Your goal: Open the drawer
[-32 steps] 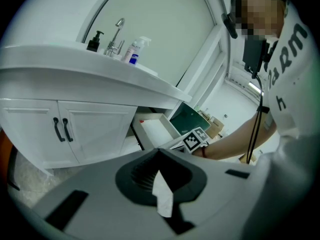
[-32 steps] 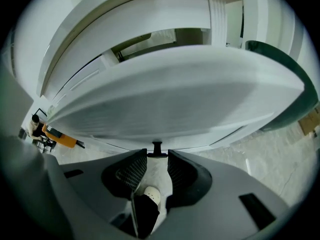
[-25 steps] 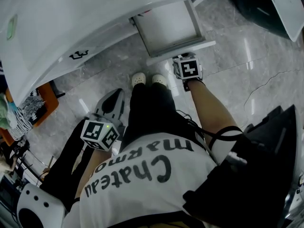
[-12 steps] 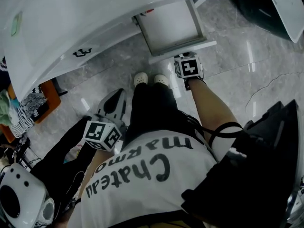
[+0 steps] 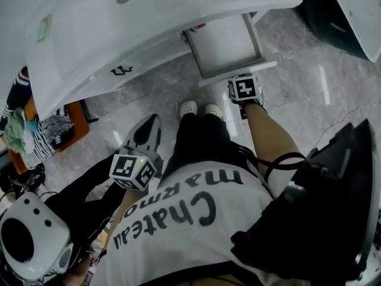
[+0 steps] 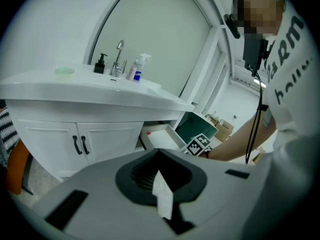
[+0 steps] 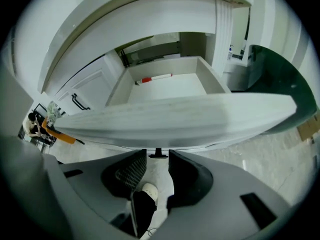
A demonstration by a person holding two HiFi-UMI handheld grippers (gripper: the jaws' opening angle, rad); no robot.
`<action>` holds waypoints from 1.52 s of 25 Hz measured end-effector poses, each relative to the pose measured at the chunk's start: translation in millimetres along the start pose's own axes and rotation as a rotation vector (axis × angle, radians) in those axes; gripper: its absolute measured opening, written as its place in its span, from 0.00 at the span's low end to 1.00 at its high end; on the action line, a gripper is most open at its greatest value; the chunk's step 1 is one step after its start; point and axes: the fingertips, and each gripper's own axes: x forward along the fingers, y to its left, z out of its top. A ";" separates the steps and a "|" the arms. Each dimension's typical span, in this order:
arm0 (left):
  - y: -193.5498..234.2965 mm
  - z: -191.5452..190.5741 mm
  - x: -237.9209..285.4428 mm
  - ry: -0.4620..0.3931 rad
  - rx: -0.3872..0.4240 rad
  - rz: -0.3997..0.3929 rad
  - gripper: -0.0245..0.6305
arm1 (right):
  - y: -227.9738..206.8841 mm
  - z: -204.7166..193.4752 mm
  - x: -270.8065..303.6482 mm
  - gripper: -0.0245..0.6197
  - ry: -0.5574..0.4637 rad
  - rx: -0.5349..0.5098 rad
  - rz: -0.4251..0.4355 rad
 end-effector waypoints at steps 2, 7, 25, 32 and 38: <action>0.6 8.1 -3.1 -0.011 0.009 0.004 0.05 | -1.2 2.1 -13.8 0.26 -0.025 0.045 -0.012; 6.6 40.0 -1.6 -0.046 0.041 -0.010 0.05 | -9.2 14.1 -67.8 0.17 -0.105 0.094 -0.018; -69.7 219.3 -14.1 -0.284 0.155 -0.382 0.05 | -15.6 154.9 -399.4 0.05 -0.965 0.145 0.114; -74.9 253.9 -33.1 -0.362 0.287 -0.424 0.05 | -3.3 135.8 -420.9 0.05 -0.995 0.109 0.056; -55.1 248.6 -35.1 -0.343 0.301 -0.399 0.05 | -0.4 129.3 -410.9 0.05 -0.959 0.117 0.004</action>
